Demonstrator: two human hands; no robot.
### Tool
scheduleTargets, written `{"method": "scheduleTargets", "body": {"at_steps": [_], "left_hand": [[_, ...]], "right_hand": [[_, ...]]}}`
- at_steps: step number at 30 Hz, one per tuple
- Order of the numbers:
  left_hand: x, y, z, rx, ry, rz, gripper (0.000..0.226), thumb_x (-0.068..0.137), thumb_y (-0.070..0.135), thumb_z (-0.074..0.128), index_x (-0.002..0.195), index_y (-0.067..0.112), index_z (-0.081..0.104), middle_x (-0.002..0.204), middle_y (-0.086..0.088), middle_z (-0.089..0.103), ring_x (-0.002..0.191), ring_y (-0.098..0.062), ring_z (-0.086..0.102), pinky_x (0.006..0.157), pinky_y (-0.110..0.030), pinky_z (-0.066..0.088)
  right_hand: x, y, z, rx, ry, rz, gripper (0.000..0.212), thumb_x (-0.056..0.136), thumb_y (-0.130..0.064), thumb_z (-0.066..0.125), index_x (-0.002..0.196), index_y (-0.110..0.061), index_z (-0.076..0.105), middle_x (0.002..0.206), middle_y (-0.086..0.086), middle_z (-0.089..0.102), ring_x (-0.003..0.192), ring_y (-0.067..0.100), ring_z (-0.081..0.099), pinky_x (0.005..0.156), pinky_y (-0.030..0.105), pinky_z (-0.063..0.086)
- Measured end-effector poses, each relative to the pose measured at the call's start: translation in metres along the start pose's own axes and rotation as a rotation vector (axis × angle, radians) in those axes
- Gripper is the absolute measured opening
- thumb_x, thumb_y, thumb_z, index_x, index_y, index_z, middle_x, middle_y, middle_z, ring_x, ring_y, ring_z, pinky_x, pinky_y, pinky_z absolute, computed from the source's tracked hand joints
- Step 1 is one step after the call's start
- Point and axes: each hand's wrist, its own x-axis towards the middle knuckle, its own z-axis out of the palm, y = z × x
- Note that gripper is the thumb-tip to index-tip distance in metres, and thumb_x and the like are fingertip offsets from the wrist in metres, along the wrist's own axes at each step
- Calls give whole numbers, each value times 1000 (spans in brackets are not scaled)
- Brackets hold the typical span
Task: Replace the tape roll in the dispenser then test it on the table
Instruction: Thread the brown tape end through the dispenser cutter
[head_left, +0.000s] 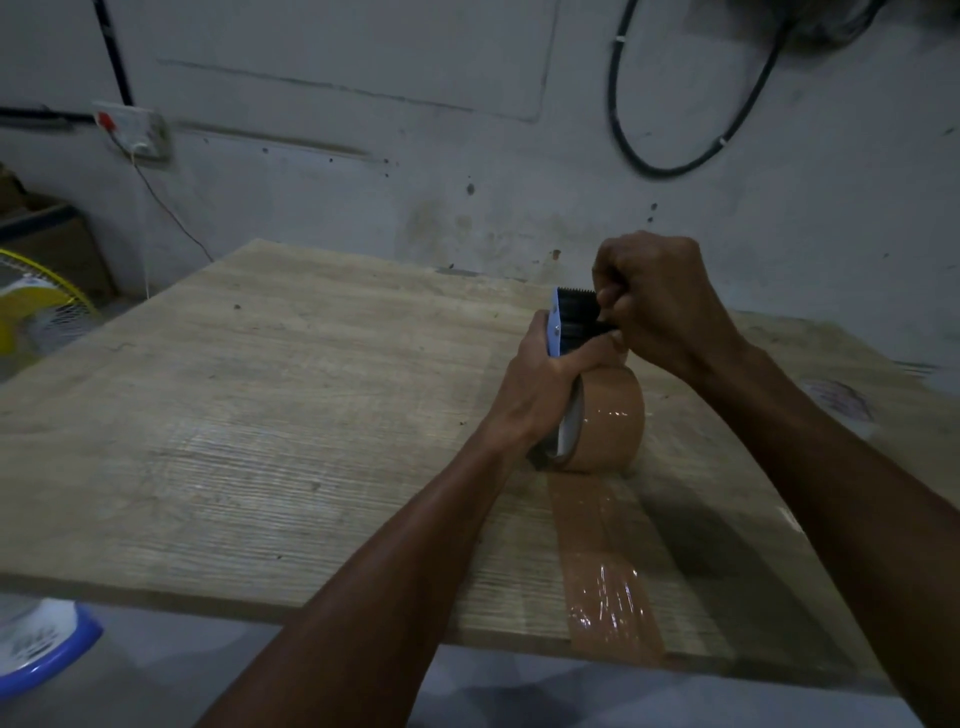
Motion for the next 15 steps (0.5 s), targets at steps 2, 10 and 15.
{"method": "scheduleTargets", "body": {"at_steps": [2, 10, 15], "left_hand": [[-1, 0, -1, 12, -7, -7, 81, 65, 61, 65, 133, 22, 46, 121, -12, 63, 105, -31, 66, 95, -56, 53], [-3, 4, -4, -48, -77, 12, 65, 75, 33, 65, 133, 15, 40, 117, -9, 59, 94, -19, 66, 78, -33, 55], [-5, 9, -4, -80, -70, 52, 64, 76, 29, 63, 134, 14, 42, 116, -9, 60, 90, -13, 65, 76, -28, 55]], "right_hand": [[-1, 0, 2, -4, -20, 11, 16, 66, 13, 53, 67, -1, 60, 63, 9, 57, 59, 21, 50, 57, 33, 46], [1, 1, 0, 46, 39, 120, 18, 68, 9, 49, 68, -3, 63, 64, 7, 61, 58, 21, 59, 59, 36, 54], [6, -2, -9, 57, 58, 81, 17, 67, 10, 52, 68, -3, 63, 63, 6, 60, 58, 22, 58, 57, 28, 48]]}}
